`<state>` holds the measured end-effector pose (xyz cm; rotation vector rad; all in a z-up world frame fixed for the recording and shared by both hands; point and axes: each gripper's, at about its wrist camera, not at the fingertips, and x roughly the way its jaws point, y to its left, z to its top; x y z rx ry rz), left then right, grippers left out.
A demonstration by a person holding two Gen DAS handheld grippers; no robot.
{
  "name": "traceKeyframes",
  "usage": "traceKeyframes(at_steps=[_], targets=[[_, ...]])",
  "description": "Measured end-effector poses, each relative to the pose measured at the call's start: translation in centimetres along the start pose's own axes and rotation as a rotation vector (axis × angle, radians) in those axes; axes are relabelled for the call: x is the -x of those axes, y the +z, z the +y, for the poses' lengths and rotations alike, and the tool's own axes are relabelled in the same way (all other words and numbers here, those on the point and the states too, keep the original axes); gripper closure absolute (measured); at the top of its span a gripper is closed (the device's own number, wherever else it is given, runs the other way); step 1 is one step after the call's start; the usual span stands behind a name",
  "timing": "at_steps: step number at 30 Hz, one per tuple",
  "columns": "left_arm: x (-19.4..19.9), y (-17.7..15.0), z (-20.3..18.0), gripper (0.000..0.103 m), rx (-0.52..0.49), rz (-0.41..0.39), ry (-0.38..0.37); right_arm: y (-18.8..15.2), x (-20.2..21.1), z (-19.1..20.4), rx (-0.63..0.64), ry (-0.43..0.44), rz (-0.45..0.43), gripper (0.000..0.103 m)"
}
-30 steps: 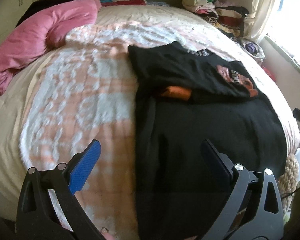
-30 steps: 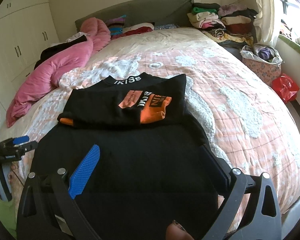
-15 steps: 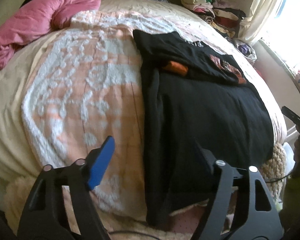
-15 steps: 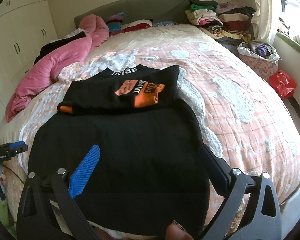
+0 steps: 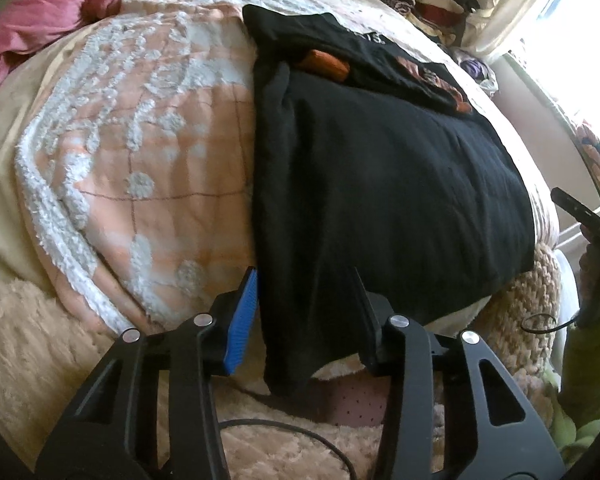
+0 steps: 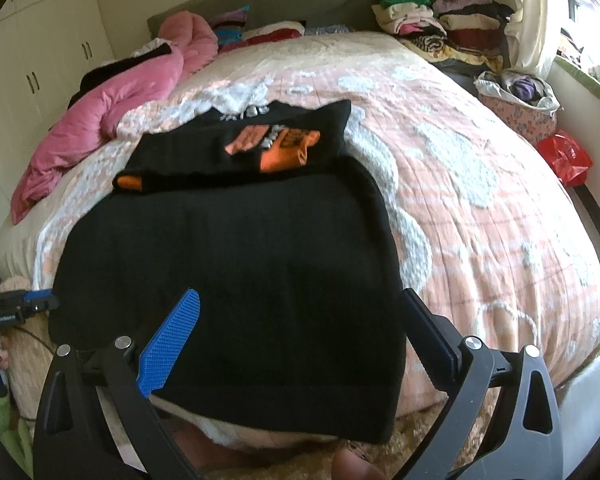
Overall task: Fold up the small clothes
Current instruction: 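Move both tools down to the black shirt's hem and grasp it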
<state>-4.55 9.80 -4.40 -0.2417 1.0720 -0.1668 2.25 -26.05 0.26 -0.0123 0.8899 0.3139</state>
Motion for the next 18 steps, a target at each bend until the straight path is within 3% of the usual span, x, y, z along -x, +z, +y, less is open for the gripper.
traceKeyframes(at_steps=[8, 14, 17, 18], targets=[[-1.0, -0.9, -0.3, 0.068, -0.003, 0.044, -0.008, -3.4, -0.7, -1.7, -0.02, -0.009, 0.086, 0.005], [-1.3, -1.4, -0.4, 0.068, -0.003, 0.065, -0.006, -4.7, -1.1, -3.0, -0.052, 0.036, 0.138, 0.007], [-1.4, -1.5, -0.5, 0.068, -0.006, 0.07, -0.004, -5.4, -1.8, -3.2, -0.051, 0.04, 0.176, 0.022], [-1.5, -1.5, -0.5, 0.068, -0.005, 0.072, -0.005, -5.7, -2.2, -3.3, -0.053, 0.042, 0.195, 0.022]])
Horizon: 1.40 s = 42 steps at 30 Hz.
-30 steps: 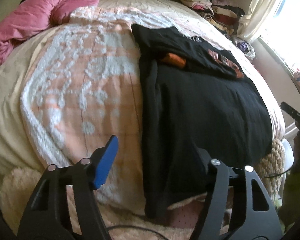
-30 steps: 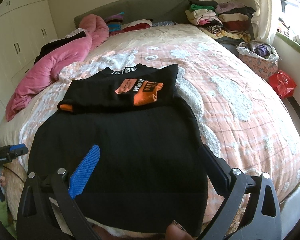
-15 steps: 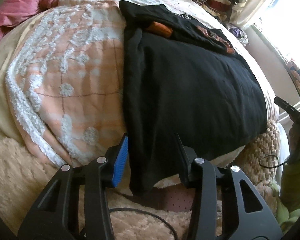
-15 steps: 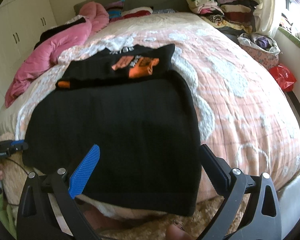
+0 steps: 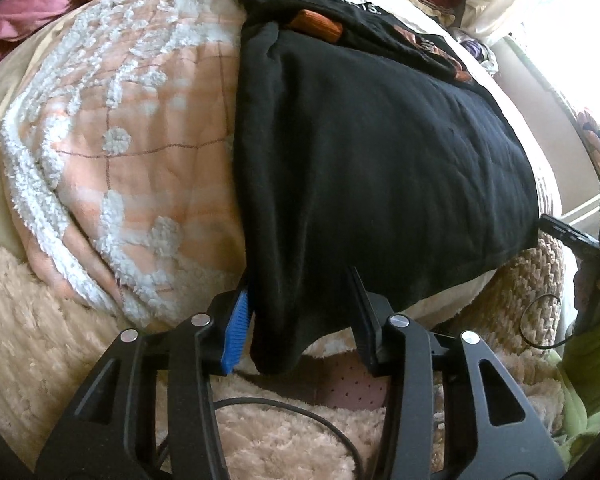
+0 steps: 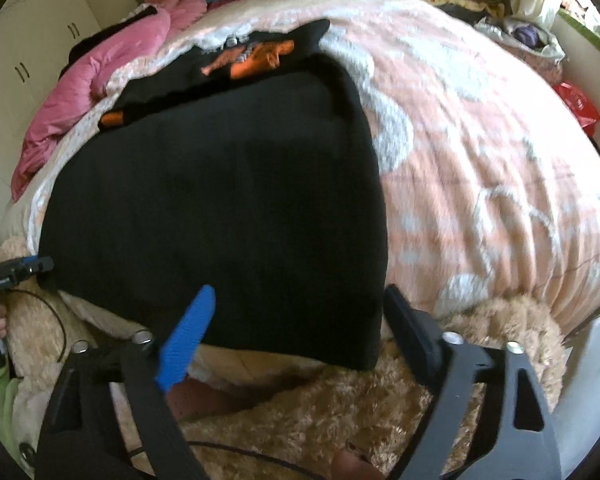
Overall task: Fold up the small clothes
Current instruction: 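Move both tools down to the black shirt's hem and grasp it, then lift the hem with both tools and fold it toward the collar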
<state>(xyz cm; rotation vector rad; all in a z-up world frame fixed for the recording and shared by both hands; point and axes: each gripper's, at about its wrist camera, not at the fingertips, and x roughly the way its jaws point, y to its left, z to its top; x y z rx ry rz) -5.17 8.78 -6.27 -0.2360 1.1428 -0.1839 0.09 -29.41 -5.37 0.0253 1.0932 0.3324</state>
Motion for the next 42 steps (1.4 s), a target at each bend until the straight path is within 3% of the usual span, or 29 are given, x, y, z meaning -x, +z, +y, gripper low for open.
traceKeyframes(at_steps=[4, 7, 9, 11, 13, 21, 23, 25, 28, 32, 36, 42], targets=[[0.0, -0.1, 0.1, 0.068, 0.007, 0.004, -0.007, -0.5, -1.6, -0.6, -0.002, -0.045, 0.067, 0.022], [-0.1, -0.2, 0.2, 0.066, 0.011, 0.005, -0.008, -0.9, -2.7, -1.2, -0.019, -0.029, 0.09, 0.034], [-0.1, -0.2, 0.4, 0.065, 0.02, 0.007, -0.009, -0.9, -2.4, -1.3, -0.02, -0.023, 0.073, 0.048], [-0.2, -0.2, 0.7, 0.063, 0.029, 0.01, -0.009, -0.9, -1.7, -1.5, -0.021, -0.011, 0.047, 0.077], [-0.2, -0.2, 0.9, 0.06, 0.04, 0.011, -0.017, -0.7, -0.7, -1.7, -0.031, 0.018, 0.006, 0.095], [-0.5, -0.3, 0.8, 0.06, 0.043, 0.016, -0.032, 1.3, 4.7, -1.6, -0.048, 0.189, -0.2, 0.096], [-0.5, -0.3, 0.6, 0.066, 0.037, 0.013, -0.034, 2.0, 5.7, -1.6, -0.052, 0.208, -0.239, 0.096], [-0.4, -0.3, 0.6, 0.083, 0.034, 0.005, -0.023, 2.8, 6.5, -1.8, -0.057, 0.219, -0.27, 0.096], [0.2, -0.2, 0.9, 0.097, 0.045, -0.014, -0.026, 3.7, 6.9, -2.0, -0.061, 0.215, -0.294, 0.096], [1.5, 0.2, 0.9, 0.099, 0.039, -0.047, -0.051, 4.3, 7.1, -1.9, -0.061, 0.216, -0.318, 0.096], [4.1, 1.3, 0.9, 0.101, 0.042, -0.121, -0.117, 4.9, 7.6, -2.0, -0.074, 0.216, -0.346, 0.096], [7.0, 3.4, 1.1, 0.101, 0.039, -0.214, -0.15, 6.3, 8.1, -2.2, -0.099, 0.206, -0.386, 0.096]])
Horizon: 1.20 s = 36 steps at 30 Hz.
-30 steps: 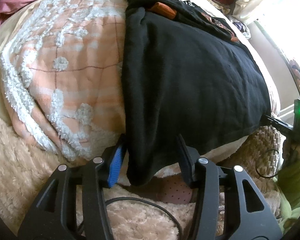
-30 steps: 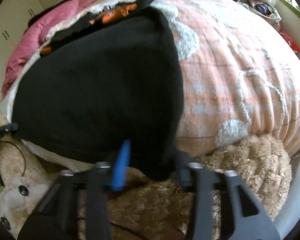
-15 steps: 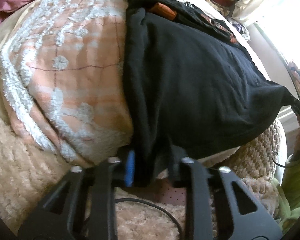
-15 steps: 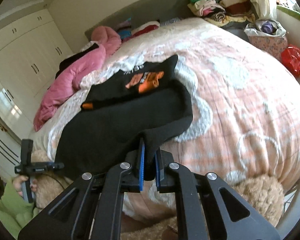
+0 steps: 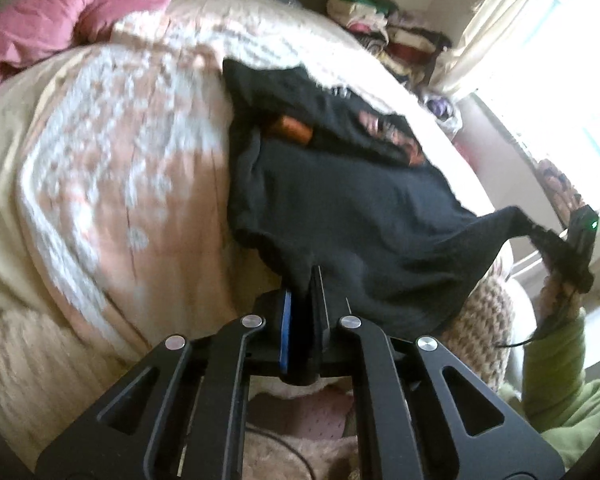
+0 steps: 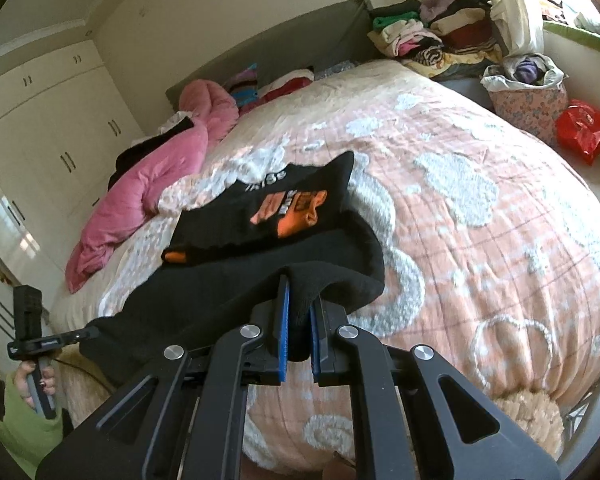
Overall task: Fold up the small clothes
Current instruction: 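Lift the hem with both tools and fold it toward the collar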
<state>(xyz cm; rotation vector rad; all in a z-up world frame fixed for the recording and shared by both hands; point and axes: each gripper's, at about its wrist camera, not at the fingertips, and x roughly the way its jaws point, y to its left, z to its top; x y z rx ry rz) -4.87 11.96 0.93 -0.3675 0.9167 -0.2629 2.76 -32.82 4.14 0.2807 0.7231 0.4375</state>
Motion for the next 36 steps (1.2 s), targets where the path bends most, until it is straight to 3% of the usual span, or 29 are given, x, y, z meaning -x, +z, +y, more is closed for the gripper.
traceKeyframes(at_steps=[6, 28, 36], targets=[[0.5, 3.1, 0.9, 0.101, 0.052, -0.08, -0.024, 1.7, 0.3, 0.5, 0.018, 0.008, -0.047, 0.096], [0.3, 13.7, 1.0, 0.101, 0.058, -0.266, -0.052, 9.0, -2.8, 1.1, -0.003, -0.031, -0.154, 0.096], [-0.9, 16.1, 1.1, 0.101, 0.076, -0.301, -0.017, 12.1, -5.2, 1.1, 0.002, -0.044, -0.164, 0.096]])
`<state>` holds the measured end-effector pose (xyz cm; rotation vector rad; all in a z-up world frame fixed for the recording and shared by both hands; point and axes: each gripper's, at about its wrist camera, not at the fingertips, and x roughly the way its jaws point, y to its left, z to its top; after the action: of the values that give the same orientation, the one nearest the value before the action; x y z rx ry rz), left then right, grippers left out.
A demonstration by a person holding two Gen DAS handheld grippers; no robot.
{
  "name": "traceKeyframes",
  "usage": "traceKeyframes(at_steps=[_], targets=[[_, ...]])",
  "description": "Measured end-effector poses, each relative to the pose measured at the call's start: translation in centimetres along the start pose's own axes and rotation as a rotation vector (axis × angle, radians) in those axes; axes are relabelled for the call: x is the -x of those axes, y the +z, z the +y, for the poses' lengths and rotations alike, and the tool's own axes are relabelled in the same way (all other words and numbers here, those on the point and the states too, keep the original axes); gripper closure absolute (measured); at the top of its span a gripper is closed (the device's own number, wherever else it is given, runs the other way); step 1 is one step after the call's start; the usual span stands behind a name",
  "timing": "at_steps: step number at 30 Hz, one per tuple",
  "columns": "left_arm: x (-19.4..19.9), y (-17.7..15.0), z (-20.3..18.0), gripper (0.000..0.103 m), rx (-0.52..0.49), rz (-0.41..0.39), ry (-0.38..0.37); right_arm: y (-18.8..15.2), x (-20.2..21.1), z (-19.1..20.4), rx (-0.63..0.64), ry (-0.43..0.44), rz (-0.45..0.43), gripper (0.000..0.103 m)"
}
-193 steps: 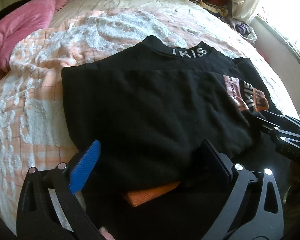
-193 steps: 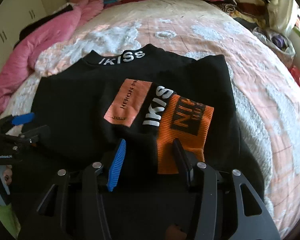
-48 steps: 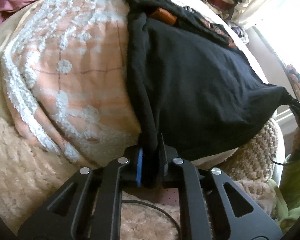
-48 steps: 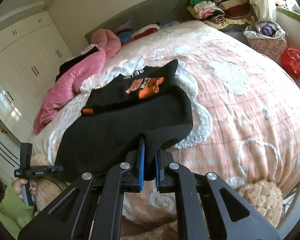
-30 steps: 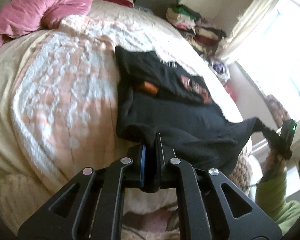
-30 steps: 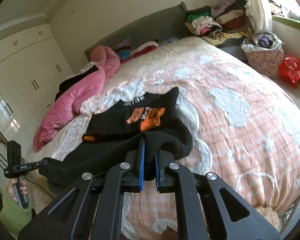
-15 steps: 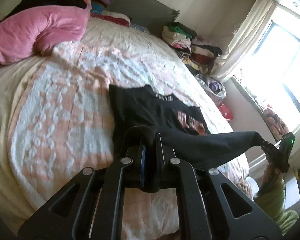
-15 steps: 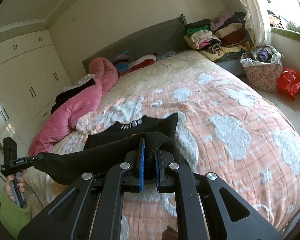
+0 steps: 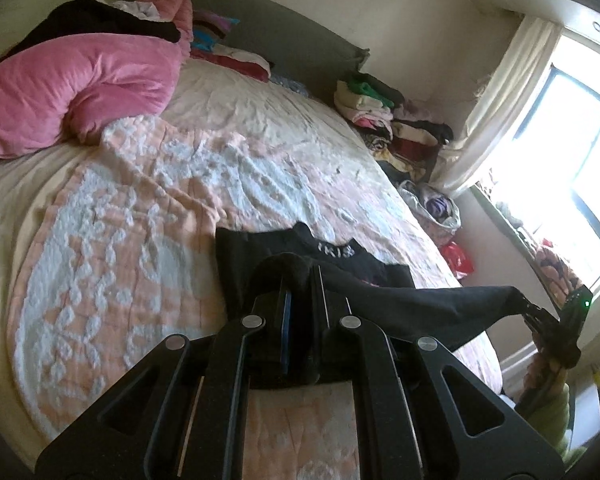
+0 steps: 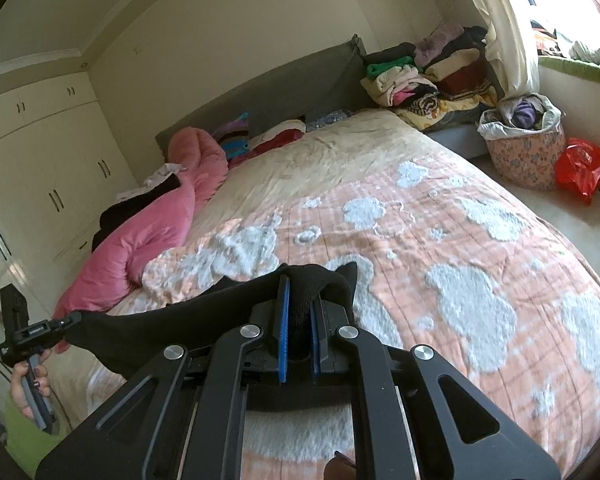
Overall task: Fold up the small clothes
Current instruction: 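Lift the hem with both tools and fold it toward the collar, then lower the hem onto the shirt near the collar and open both tools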
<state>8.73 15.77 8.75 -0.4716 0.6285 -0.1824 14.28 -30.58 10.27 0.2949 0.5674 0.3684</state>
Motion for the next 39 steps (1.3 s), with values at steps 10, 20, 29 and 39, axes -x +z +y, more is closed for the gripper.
traceKeyframes(at_steps=[10, 20, 29, 39], targets=[[-2.6, 2.3, 0.1, 0.101, -0.021, 0.003, 0.07, 1.9, -4.2, -0.1, 0.029, -0.03, 0.016, 0.096], [-6.8, 3.7, 1.0, 0.101, -0.067, 0.051, 0.142, 2.8, -9.0, -0.6, 0.045, -0.066, 0.063, 0.096], [-11.1, 3.0, 2.8, 0.101, -0.084, 0.101, 0.197, 1.9, -13.5, -1.4, 0.067, -0.128, 0.129, 0.095], [-12.4, 2.2, 3.1, 0.097, -0.105, 0.131, 0.2, -0.2, -16.0, -2.4, 0.093, -0.209, 0.162, 0.073]])
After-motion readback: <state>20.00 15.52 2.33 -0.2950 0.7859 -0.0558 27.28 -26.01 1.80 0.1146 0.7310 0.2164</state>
